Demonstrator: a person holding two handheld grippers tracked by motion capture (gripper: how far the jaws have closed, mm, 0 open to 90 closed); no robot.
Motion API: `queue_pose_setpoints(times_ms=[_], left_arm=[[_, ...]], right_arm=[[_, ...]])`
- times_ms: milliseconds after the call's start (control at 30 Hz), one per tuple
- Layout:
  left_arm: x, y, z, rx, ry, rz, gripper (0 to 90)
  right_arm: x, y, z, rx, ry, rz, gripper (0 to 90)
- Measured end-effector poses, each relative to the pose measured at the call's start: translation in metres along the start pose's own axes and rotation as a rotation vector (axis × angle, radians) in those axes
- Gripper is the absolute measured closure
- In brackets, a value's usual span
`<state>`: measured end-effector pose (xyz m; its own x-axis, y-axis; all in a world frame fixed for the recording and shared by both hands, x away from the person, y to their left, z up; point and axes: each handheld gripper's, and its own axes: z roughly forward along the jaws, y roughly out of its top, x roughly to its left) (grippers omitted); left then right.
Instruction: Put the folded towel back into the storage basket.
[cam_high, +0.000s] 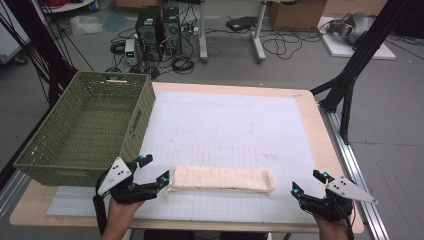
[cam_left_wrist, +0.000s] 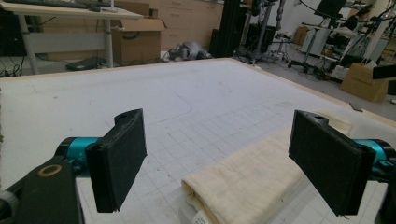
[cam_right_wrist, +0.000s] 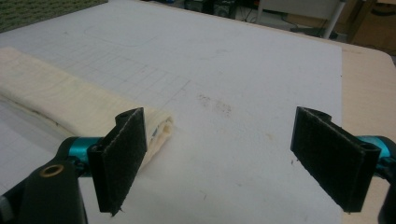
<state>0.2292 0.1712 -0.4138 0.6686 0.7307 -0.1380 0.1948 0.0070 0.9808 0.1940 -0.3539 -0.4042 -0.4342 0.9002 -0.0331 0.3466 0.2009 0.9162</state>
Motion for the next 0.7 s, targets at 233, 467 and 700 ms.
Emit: queue_pose_setpoints(times_ms=[233, 467, 700], left_arm=[[-0.0006, -0.0004, 0.0044, 0.006, -0.002, 0.004, 19.3], [-0.0022, -0.0008, 0.0061, 0.007, -0.011, -0.002, 19.3], [-0.0049, -0.0006, 0.0079, 0.011, -0.020, 0.010, 19.3]], right_arm=[[-0.0034, -0.0021, -0.0018, -0.006, -0.008, 0.007, 17.1], [-0.0065, -0.0042, -0.0041, -0.004, 0.000, 0.036, 17.1], [-0.0070, -0.0034, -0.0044, -0.004, -0.002, 0.044, 17.1]])
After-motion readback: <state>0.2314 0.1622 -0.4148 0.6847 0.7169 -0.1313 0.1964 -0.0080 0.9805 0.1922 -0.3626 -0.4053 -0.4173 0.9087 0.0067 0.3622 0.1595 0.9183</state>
